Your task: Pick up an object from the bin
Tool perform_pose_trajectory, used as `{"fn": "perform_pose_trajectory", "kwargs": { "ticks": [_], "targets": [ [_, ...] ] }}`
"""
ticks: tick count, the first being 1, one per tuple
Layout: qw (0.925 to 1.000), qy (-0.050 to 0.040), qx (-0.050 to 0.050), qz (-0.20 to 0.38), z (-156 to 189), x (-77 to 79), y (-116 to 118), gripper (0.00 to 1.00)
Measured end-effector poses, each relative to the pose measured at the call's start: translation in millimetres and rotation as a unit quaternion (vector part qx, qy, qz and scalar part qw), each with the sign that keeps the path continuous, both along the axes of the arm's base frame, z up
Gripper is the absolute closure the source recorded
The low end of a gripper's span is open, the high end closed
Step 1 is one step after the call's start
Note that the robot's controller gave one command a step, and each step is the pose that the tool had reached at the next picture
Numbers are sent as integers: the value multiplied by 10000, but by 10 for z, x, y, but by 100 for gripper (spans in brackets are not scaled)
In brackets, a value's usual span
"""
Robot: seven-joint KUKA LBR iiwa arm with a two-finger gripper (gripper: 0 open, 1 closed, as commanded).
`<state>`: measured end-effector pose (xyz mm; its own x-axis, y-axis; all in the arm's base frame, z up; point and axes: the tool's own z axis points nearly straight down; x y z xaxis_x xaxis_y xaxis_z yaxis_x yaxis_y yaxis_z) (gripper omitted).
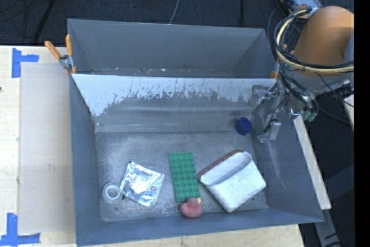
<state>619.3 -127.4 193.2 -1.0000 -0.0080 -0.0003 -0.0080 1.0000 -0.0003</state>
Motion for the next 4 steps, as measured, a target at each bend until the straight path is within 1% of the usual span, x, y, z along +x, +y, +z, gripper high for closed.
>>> {"fn": "perform_pose_trajectory", "kwargs": {
  "ticks": [1,2,3,4],
  "targets": [
    [9677,28,16,2519,-1198,-374,-84,0],
    [9640,13,19,2659,-1241,-481,603,0],
    [9651,18,20,2619,-1240,-727,1001,0],
    [9707,7,6,2402,-1237,-847,1045,0]
  ]
}}
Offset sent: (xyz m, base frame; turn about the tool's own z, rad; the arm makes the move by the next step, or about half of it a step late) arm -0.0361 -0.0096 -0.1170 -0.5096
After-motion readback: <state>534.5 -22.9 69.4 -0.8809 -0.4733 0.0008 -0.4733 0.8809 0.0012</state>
